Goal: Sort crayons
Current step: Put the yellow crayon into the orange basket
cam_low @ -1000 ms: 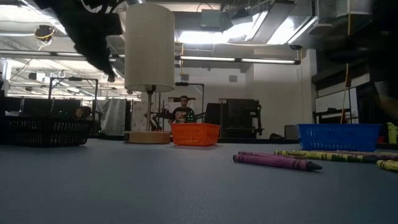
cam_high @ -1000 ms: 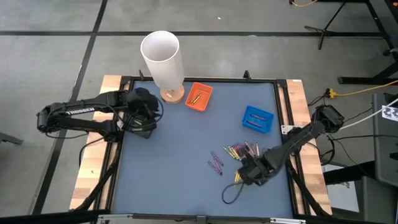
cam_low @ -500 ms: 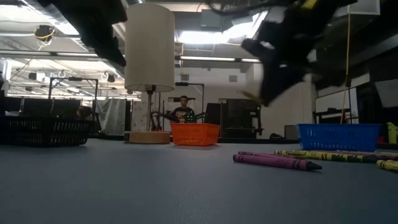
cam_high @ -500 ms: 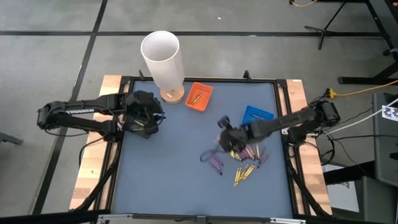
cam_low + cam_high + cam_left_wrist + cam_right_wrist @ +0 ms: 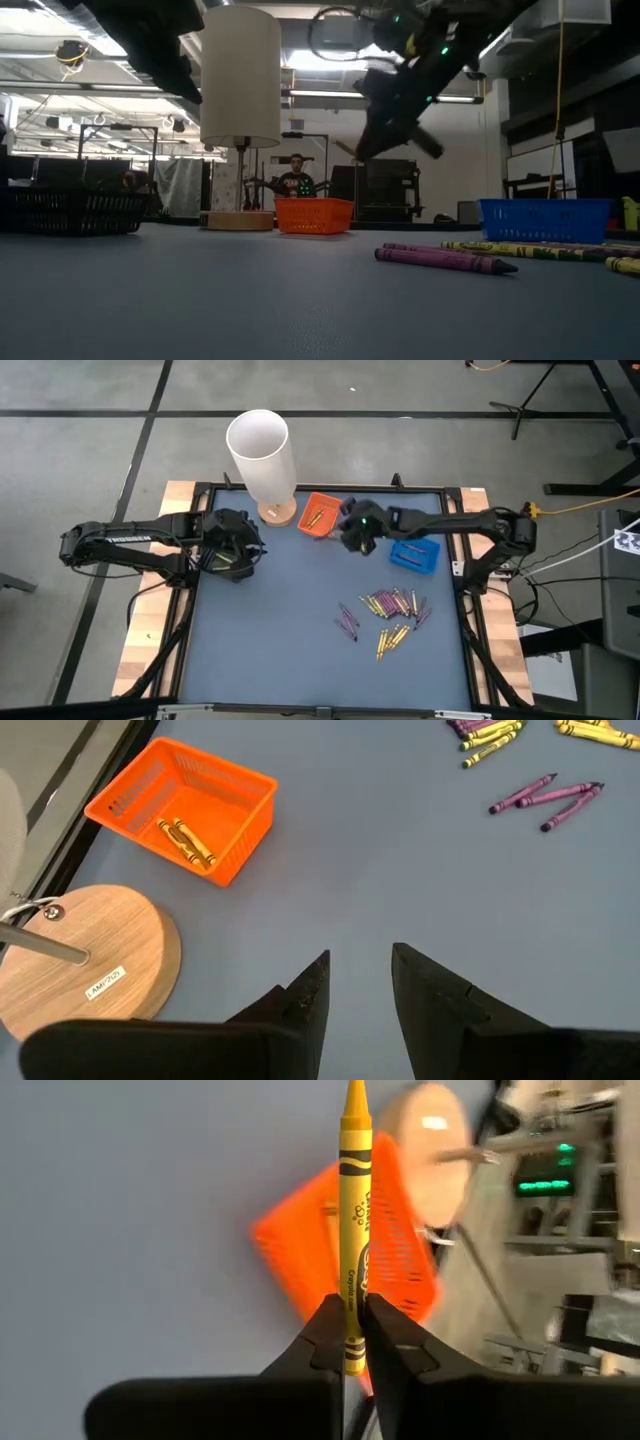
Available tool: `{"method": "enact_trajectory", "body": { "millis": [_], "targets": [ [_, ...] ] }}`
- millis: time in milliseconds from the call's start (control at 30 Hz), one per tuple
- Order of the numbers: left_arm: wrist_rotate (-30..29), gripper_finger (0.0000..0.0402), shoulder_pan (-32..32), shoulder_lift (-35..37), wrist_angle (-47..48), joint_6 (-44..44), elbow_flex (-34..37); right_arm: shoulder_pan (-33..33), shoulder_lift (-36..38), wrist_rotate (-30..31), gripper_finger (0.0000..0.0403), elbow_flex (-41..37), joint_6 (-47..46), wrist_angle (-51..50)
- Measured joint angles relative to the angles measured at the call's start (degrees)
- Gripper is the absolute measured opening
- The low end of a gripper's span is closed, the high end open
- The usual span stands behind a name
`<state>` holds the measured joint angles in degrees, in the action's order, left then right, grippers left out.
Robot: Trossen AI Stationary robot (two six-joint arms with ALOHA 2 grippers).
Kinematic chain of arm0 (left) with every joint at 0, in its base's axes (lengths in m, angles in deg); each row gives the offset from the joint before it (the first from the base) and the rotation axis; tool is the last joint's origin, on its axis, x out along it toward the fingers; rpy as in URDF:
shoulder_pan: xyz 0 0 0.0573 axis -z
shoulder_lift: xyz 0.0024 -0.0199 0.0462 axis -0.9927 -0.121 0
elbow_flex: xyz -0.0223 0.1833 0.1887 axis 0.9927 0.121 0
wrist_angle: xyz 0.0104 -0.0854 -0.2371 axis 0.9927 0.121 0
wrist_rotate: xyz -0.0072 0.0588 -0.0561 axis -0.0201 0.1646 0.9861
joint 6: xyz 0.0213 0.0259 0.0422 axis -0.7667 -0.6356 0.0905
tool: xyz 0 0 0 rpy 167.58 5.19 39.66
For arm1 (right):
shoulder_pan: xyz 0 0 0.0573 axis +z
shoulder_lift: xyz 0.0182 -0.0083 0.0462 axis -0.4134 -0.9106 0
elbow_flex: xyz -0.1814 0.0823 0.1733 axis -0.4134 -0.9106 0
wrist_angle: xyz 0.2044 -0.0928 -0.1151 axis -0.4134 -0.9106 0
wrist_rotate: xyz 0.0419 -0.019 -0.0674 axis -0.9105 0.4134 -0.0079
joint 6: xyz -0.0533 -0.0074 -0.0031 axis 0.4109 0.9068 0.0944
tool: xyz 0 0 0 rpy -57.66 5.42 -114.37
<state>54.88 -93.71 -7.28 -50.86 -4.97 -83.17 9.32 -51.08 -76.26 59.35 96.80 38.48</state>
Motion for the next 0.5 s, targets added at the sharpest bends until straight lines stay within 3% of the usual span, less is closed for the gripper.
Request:
{"method": "enact_trajectory", "body": {
  "millis": [267,500],
  "targets": [
    [-0.11,0.0094,-0.04,-0.04,-2.54,0.04,0.0,-6.77,-7.53,-1.43,0.0021,0.0,10.21,11.52],
    [-0.33,0.0094,0.2,-0.02,-4.97,0.08,0.0,-8.28,-11.32,0.66,0.0021,-0.01,10.56,18.57]
  ]
}}
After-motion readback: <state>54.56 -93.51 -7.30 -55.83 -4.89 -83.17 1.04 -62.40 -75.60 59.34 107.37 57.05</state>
